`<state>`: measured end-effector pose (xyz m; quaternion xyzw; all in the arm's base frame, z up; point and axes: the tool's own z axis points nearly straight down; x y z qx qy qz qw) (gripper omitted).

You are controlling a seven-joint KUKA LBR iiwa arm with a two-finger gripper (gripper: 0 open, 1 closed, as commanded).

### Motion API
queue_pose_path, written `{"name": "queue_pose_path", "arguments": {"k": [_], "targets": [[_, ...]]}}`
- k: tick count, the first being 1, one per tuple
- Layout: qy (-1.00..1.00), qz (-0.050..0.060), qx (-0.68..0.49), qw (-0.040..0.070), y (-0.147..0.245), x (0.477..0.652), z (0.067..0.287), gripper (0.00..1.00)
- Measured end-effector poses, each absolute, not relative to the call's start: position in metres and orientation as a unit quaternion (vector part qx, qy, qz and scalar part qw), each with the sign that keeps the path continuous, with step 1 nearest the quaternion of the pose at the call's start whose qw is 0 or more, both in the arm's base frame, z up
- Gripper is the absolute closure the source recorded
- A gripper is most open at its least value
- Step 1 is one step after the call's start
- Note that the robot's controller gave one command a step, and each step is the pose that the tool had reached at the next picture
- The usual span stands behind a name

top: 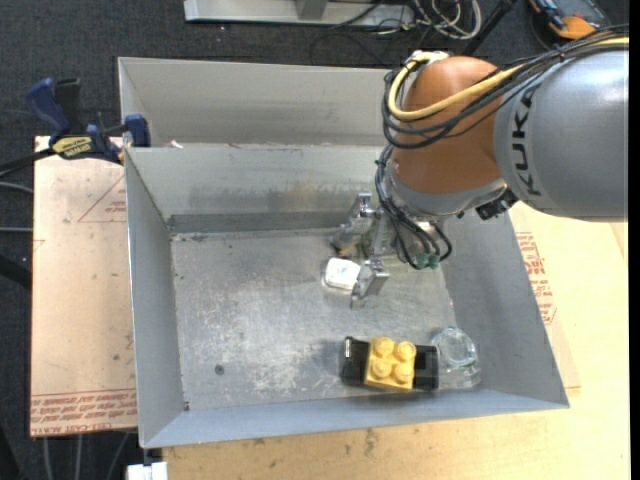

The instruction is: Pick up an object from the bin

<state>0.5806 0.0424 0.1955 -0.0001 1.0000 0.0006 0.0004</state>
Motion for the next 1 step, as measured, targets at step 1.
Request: {"name": "queue_pose_path", "arguments": {"k": [1], "targets": [[0.998,0.001,-0.056,0.003,0.0299,0.5994,0.1523,0.00]]}}
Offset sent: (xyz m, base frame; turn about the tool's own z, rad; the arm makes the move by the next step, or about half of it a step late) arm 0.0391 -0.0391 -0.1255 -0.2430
